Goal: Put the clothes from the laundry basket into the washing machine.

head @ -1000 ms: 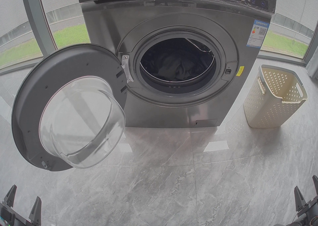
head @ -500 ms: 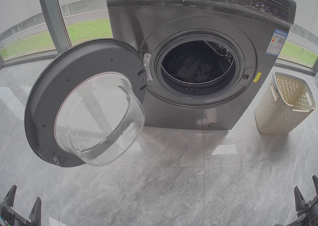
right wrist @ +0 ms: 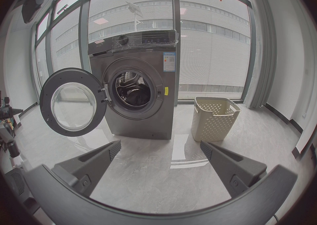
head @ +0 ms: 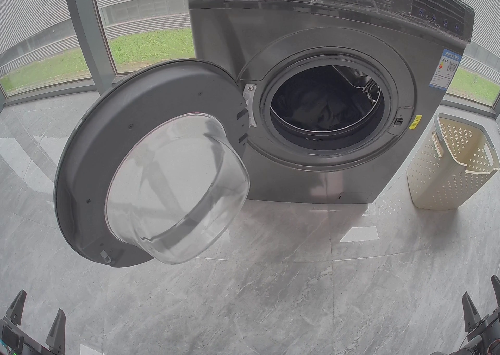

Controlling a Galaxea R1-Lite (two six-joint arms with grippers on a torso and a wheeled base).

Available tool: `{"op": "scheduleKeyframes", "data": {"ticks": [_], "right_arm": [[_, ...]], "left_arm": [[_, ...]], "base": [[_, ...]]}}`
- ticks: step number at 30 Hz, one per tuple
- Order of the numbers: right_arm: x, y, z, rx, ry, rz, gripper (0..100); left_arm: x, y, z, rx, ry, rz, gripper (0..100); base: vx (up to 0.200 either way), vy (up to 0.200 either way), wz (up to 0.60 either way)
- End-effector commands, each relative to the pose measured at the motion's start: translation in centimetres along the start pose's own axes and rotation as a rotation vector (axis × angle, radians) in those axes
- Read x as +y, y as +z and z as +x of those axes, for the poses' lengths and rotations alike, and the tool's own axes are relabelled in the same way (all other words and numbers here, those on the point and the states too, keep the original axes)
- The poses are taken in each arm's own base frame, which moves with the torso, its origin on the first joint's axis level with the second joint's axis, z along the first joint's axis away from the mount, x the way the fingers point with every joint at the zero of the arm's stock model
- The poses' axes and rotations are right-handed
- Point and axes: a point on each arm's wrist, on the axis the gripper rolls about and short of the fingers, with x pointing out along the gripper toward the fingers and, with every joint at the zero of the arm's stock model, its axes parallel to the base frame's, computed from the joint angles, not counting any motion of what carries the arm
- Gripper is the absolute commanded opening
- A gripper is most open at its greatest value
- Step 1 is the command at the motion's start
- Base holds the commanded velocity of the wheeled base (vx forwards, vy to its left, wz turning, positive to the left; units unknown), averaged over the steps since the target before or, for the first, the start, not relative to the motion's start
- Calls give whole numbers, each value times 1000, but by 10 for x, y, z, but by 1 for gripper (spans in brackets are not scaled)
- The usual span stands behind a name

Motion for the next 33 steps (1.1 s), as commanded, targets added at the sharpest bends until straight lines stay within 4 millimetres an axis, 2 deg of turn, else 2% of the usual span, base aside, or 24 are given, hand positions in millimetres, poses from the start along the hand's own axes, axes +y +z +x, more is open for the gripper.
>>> {"op": "scheduleKeyframes", "data": {"ticks": [1, 4, 10, 21, 22, 23, 24, 25, 26, 31, 33], "right_arm": [[0, -4, 0, -3, 1, 0, 100], [0, -4, 0, -3, 1, 0, 100], [0, -4, 0, -3, 1, 0, 100], [0, -4, 0, -3, 1, 0, 100], [0, -4, 0, -3, 1, 0, 100], [0, -4, 0, -3, 1, 0, 100], [0, -4, 0, -3, 1, 0, 100], [0, -4, 0, -3, 2, 0, 100], [0, -4, 0, -3, 4, 0, 100], [0, -4, 0, -3, 2, 1, 100], [0, -4, 0, -3, 2, 1, 100]], "left_arm": [[0, -5, 0, 3, 1, 2, 100], [0, -5, 0, 3, 1, 2, 100], [0, -5, 0, 3, 1, 4, 100], [0, -3, 0, -17, 2, 6, 100], [0, 6, -2, -62, 6, -12, 100], [-1, 25, -6, -143, 1, -26, 100], [-1, 29, -7, -158, -1, -27, 100], [-2, 62, -12, -239, -18, -55, 100], [-3, 90, 0, -172, -71, -100, 100], [-9, 109, 62, 93, -186, -192, 100], [-10, 110, 65, 97, -191, -194, 100]], "base": [[0, 0, 0], [0, 0, 0], [-200, 0, 0], [0, 0, 0], [0, 0, 0], [0, 0, 0], [0, 0, 0], [0, 0, 0], [0, 0, 0], [0, 0, 0], [0, 0, 0]]}}
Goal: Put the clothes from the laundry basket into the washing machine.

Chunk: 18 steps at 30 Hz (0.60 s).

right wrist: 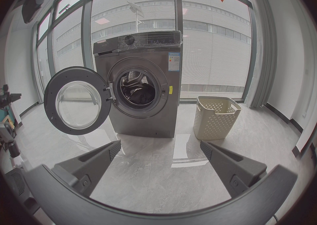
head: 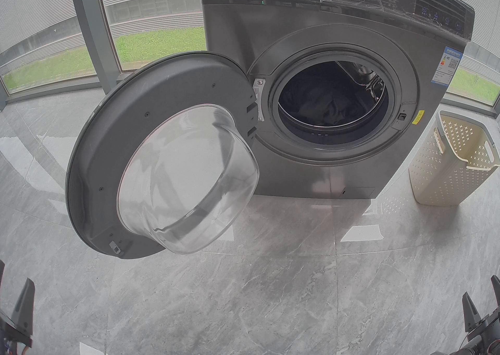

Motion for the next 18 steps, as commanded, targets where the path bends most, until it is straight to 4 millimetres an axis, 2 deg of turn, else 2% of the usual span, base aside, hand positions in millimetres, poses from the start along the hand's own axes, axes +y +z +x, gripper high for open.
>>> {"op": "scheduleKeyframes", "data": {"ticks": [1, 9, 13, 18], "right_arm": [[0, -4, 0, -4, -1, 1, 100], [0, -4, 0, -4, -1, -1, 100], [0, -4, 0, -4, -1, -1, 100], [0, -4, 0, -4, -1, -1, 100]], "left_arm": [[-13, 54, 101, 213, -129, -139, 100], [-15, 59, 168, 206, -246, -137, 100], [-15, 58, 186, 223, -343, -146, 100], [-18, 50, 195, 285, -464, -166, 100]], "base": [[0, 0, 0], [0, 0, 0], [0, 0, 0], [0, 0, 0]]}}
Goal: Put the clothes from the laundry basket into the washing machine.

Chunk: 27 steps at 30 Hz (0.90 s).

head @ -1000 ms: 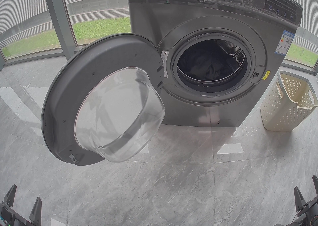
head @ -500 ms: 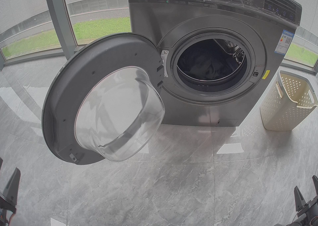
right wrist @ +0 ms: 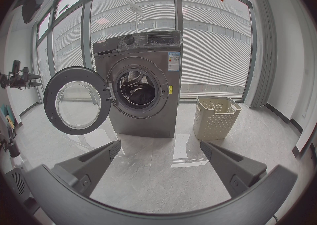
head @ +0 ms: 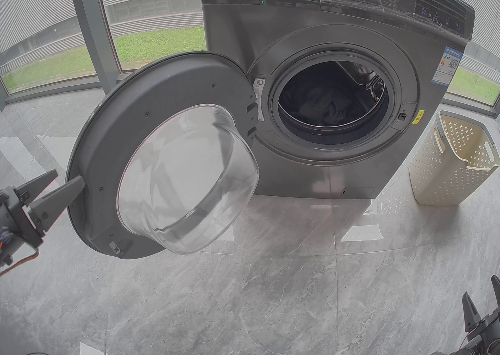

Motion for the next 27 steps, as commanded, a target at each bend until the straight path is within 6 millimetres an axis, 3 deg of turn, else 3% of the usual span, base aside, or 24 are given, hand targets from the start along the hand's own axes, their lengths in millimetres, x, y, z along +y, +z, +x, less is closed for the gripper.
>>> {"op": "scheduleKeyframes", "data": {"ticks": [1, 7, 14, 21, 27], "right_arm": [[0, -4, 0, -4, 0, 0, 100], [0, -4, 0, -4, 0, 0, 100], [0, -4, 0, -4, 0, 0, 100], [0, -4, 0, -4, 0, 0, 100], [0, -4, 0, -4, 2, 0, 100]], "left_arm": [[20, -9, 49, 133, -92, -62, 100], [9, -12, 48, 156, -200, -63, 100], [-17, -16, 30, 146, -338, -45, 100], [-23, 5, 15, 34, -332, -7, 100], [-22, 30, -15, -140, -161, 79, 100]], "base": [[0, 0, 0], [0, 0, 0], [0, 0, 0], [0, 0, 0], [0, 0, 0]]}}
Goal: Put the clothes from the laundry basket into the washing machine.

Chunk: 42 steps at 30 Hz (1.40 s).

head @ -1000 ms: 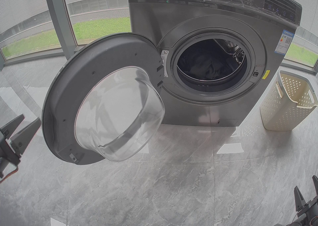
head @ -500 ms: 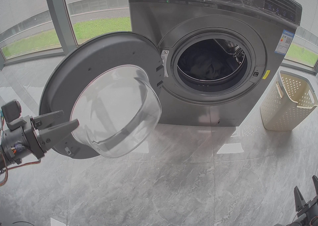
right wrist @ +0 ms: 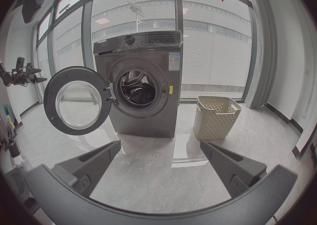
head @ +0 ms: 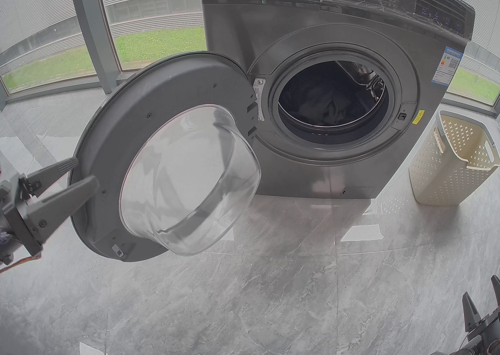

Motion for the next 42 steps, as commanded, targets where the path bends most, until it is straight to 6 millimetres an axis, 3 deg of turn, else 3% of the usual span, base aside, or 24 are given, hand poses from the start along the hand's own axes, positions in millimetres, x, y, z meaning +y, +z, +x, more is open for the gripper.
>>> {"op": "scheduleKeyframes", "data": {"ticks": [1, 6, 18, 22, 23, 28, 34, 42], "right_arm": [[0, -4, 0, -5, 2, 0, 100], [0, -4, 0, -5, 2, 0, 100], [0, -4, 0, -5, 0, 0, 100], [0, -4, 0, -5, 0, 0, 100], [0, -4, 0, -5, 0, 0, 100], [0, -4, 0, -5, 0, 0, 100], [0, -4, 0, -5, 0, 0, 100], [0, -4, 0, -5, 0, 0, 100]], "left_arm": [[-5, 21, -25, -121, 120, 94, 100], [17, 21, -21, -74, 267, 138, 100], [79, -20, 34, 149, 277, 116, 100], [79, -24, 35, 147, 225, 115, 100], [70, -31, 38, 162, 105, 107, 100], [41, -53, 39, 219, -57, 90, 100], [7, -49, 32, 185, -231, 89, 100], [0, -52, 21, 178, -253, 67, 100]], "base": [[0, 0, 0], [0, 0, 0], [0, 0, 0], [0, 0, 0], [0, 0, 0], [0, 0, 0], [0, 0, 0], [0, 0, 0]]}}
